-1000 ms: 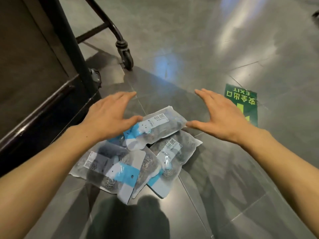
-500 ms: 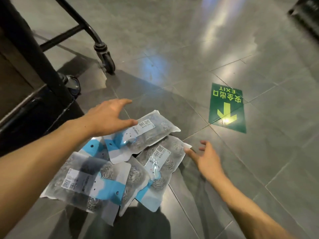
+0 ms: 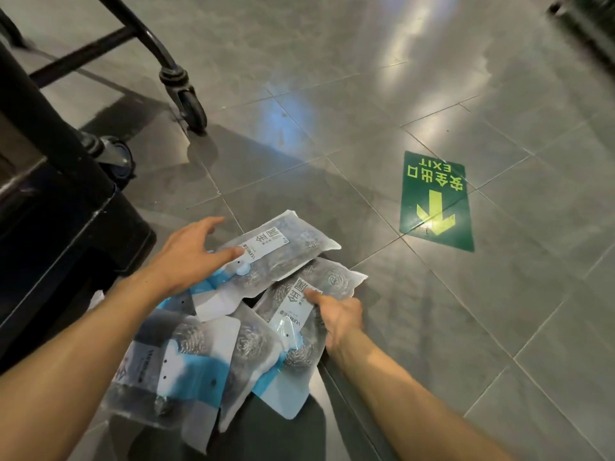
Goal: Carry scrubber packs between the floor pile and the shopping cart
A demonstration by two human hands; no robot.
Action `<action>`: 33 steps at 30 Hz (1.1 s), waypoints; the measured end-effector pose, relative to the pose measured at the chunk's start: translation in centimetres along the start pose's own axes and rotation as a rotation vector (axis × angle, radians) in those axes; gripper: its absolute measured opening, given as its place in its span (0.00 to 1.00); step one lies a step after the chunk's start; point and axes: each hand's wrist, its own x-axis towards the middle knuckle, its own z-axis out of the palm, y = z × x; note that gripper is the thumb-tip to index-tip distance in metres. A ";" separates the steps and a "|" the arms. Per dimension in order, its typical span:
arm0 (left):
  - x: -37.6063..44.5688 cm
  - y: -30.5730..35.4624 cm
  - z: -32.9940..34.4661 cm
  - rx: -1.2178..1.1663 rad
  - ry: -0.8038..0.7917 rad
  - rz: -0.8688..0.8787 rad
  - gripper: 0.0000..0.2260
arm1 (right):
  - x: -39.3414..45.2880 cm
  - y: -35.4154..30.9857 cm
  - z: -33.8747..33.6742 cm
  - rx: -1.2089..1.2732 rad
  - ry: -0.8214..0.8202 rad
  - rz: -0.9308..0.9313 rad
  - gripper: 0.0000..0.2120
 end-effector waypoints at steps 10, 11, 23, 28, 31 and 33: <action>4.8 0.3 2.0 -0.084 -0.126 -0.062 0.38 | -1.4 -1.0 -3.3 0.189 -0.252 -0.032 0.09; 5.2 0.4 2.5 -0.092 -0.160 -0.069 0.38 | -1.3 -1.1 -3.8 0.200 -0.256 -0.037 0.10; 8.7 2.2 6.4 -0.131 -0.247 -0.288 0.40 | 0.0 -4.6 -10.5 0.334 -0.292 -0.094 0.24; 7.3 4.2 7.2 -0.370 -0.350 -0.296 0.21 | -0.1 -5.6 -11.9 0.368 -0.347 -0.057 0.29; 5.9 5.1 7.4 -0.500 -0.395 -0.271 0.22 | -0.9 -6.0 -11.9 0.375 -0.362 -0.076 0.21; 5.0 5.4 6.9 -0.565 -0.391 -0.256 0.22 | -1.5 -6.5 -11.9 0.370 -0.355 -0.097 0.20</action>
